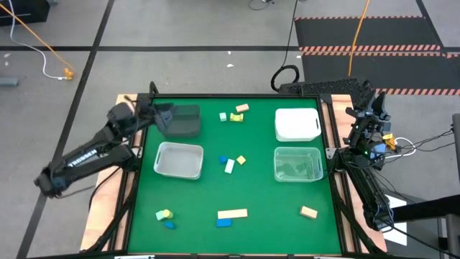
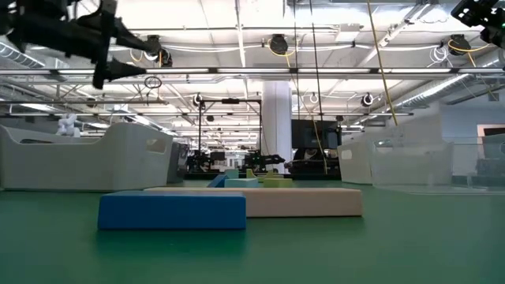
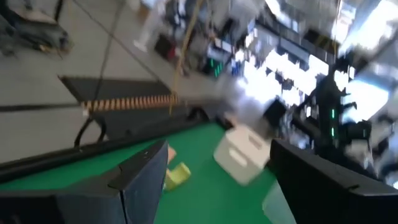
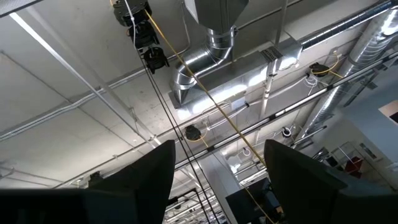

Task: Sort & place blocks by color
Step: Put the top light blue block into the black bin

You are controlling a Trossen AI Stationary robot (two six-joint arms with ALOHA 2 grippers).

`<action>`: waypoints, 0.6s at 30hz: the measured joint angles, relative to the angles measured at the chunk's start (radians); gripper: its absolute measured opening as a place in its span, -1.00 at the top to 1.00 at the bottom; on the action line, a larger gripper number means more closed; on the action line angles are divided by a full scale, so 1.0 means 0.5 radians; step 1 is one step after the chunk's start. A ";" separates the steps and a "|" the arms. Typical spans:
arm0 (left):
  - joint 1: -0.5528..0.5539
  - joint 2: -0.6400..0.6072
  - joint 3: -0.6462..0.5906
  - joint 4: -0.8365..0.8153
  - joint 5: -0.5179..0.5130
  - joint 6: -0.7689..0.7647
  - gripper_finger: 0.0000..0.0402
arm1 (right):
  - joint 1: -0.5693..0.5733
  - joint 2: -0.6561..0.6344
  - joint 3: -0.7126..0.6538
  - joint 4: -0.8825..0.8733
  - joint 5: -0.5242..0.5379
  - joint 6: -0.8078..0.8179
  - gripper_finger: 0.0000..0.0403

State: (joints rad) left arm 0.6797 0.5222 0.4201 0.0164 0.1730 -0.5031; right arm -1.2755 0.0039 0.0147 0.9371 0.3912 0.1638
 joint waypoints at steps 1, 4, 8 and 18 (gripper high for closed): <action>-0.041 0.080 0.063 -0.032 -0.001 0.035 -0.41 | 0.000 0.000 0.000 -0.001 0.000 0.000 -0.18; -0.185 0.336 0.251 -0.085 -0.035 0.128 -0.41 | -0.001 0.000 0.000 -0.001 0.000 0.000 -0.18; -0.379 0.647 0.439 -0.104 -0.108 0.181 -0.41 | 0.000 0.000 -0.002 0.000 0.000 0.000 -0.18; -0.696 1.240 0.763 -0.098 -0.371 0.385 -0.41 | 0.000 0.000 -0.002 -0.001 0.000 0.000 -0.18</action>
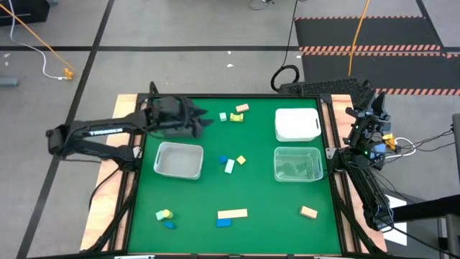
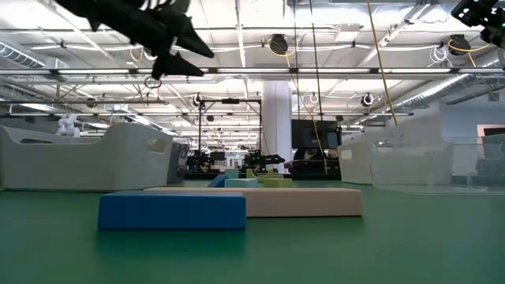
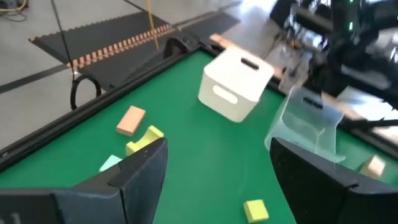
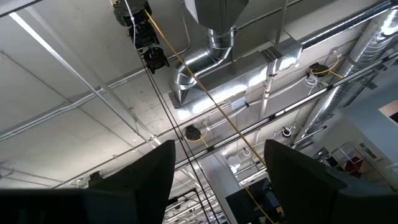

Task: Sort & place blocks by color
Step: Put the top light blue block into the black bin

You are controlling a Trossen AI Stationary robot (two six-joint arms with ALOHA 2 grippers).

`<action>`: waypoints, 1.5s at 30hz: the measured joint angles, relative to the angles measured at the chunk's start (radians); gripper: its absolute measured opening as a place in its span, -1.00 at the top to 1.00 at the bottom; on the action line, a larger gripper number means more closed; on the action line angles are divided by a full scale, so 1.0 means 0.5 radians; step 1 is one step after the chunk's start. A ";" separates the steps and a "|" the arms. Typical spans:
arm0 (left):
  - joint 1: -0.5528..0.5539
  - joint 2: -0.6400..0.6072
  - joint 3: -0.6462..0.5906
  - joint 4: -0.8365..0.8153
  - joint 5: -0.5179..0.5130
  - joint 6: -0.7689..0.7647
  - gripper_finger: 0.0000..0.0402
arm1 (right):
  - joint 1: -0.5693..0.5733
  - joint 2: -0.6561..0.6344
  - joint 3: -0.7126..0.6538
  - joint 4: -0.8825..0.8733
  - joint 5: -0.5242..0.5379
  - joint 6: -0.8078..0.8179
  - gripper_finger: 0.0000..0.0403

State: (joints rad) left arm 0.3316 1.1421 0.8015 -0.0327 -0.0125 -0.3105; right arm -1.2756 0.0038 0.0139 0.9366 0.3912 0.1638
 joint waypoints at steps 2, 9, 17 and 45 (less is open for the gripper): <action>-0.029 0.109 0.059 -0.004 -0.016 0.078 -0.41 | 0.000 0.000 0.000 0.000 0.000 0.000 -0.18; -0.055 0.502 0.287 -0.004 -0.022 0.364 -0.41 | 0.000 0.000 0.000 0.000 0.000 0.000 -0.18; 0.007 0.844 0.478 -0.108 -0.048 0.638 -0.41 | 0.000 0.000 0.001 0.001 0.000 0.000 -0.18; 0.451 1.412 0.551 -0.045 0.149 1.235 -0.62 | 0.000 0.000 0.002 -0.002 0.000 0.000 -0.18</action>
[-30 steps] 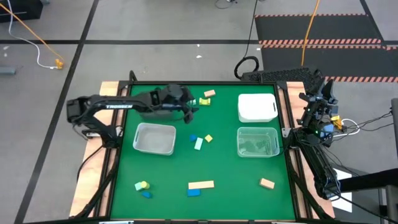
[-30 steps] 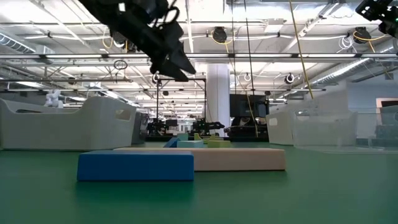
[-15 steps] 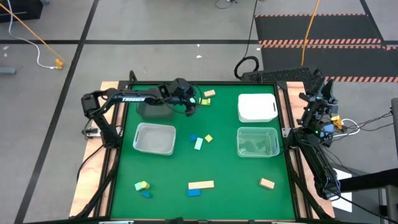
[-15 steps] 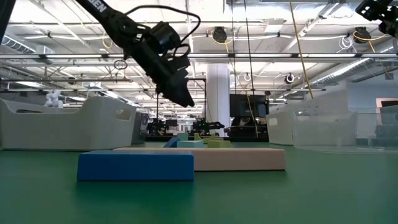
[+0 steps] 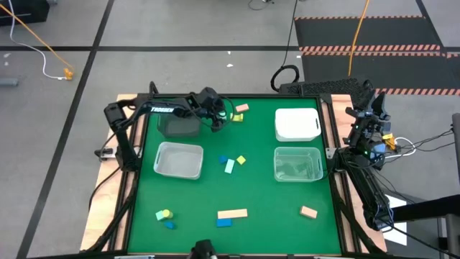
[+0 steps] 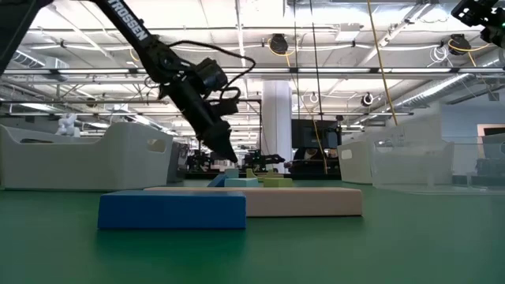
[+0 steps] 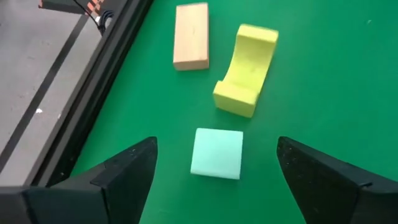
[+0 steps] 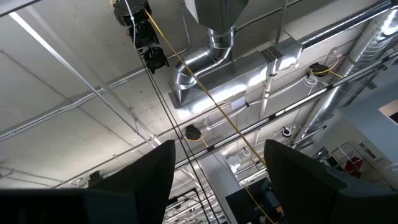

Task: Sort & place blocks by color
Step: Put the top light blue block into the black bin

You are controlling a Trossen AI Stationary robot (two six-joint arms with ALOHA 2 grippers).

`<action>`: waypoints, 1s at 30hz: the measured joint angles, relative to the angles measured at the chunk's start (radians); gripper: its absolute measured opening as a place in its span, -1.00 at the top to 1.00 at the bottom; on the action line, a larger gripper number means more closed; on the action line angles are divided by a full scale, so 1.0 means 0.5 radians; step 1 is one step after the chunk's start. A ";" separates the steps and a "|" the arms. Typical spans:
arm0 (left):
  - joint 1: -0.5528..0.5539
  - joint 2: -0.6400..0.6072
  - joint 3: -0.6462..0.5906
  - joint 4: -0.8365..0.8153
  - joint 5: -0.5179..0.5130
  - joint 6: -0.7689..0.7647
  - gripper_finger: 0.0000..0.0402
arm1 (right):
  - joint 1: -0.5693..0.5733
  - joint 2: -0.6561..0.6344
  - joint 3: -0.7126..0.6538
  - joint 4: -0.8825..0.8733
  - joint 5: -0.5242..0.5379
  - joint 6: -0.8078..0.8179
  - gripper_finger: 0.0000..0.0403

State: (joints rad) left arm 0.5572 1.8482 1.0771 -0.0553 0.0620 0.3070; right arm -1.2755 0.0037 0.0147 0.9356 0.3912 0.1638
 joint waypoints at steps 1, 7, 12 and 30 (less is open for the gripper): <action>0.001 0.014 0.000 0.017 0.001 0.008 -0.60 | -0.001 0.000 0.000 0.001 0.000 0.000 -0.18; 0.000 0.126 0.000 0.131 0.023 0.044 -0.49 | 0.000 0.001 0.000 0.000 0.001 0.000 -0.18; 0.009 0.199 -0.001 0.103 -0.001 0.071 -0.42 | 0.000 0.001 0.000 -0.004 0.000 0.000 -0.18; -0.004 0.000 -0.004 0.061 -0.037 -0.245 0.33 | 0.000 0.000 0.000 -0.009 0.001 0.000 -0.18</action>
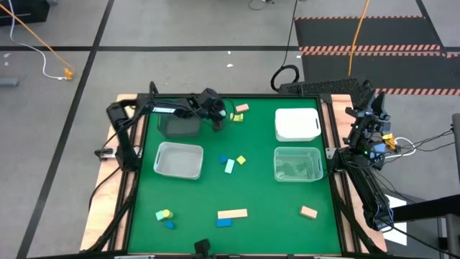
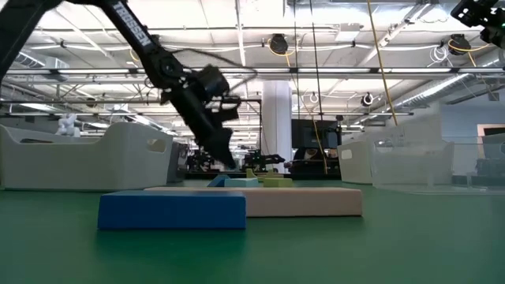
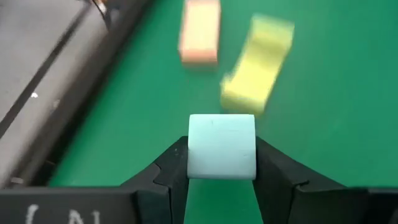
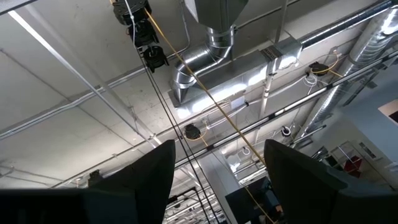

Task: Sort & place blocks by color
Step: Put the top light blue block into the black bin

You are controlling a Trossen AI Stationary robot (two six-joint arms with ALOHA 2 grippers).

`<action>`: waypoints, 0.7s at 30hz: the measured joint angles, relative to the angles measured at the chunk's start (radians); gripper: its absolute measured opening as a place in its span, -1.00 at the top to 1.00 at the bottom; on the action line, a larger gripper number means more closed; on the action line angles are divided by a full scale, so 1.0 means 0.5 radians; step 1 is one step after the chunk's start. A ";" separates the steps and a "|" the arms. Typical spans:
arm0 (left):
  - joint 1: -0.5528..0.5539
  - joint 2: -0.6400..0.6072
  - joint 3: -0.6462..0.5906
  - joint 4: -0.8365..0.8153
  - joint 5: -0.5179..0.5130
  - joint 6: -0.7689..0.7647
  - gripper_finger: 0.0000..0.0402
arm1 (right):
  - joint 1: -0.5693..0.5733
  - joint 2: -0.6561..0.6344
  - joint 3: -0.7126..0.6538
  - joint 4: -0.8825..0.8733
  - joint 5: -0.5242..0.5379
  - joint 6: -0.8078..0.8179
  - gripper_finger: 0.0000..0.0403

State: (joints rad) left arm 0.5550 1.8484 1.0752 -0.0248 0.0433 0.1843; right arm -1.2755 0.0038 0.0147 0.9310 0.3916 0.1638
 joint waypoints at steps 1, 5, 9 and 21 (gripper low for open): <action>-0.003 -0.057 0.000 0.001 0.000 -0.070 0.33 | 0.000 0.000 0.000 0.000 0.000 0.000 -0.18; -0.032 -0.329 0.001 0.056 0.001 -0.305 0.33 | 0.000 0.000 0.000 -0.002 0.000 0.000 -0.18; -0.081 -0.601 0.002 0.092 -0.091 -0.401 0.33 | 0.000 0.000 -0.001 -0.003 0.000 0.000 -0.18; -0.316 -1.153 0.004 -0.781 -0.976 -0.958 0.33 | 0.000 0.000 -0.002 -0.003 0.000 0.000 -0.18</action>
State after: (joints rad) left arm 0.3968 1.2721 1.0771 -0.4156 -0.4448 -0.2945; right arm -1.2755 0.0036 0.0139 0.9295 0.3916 0.1638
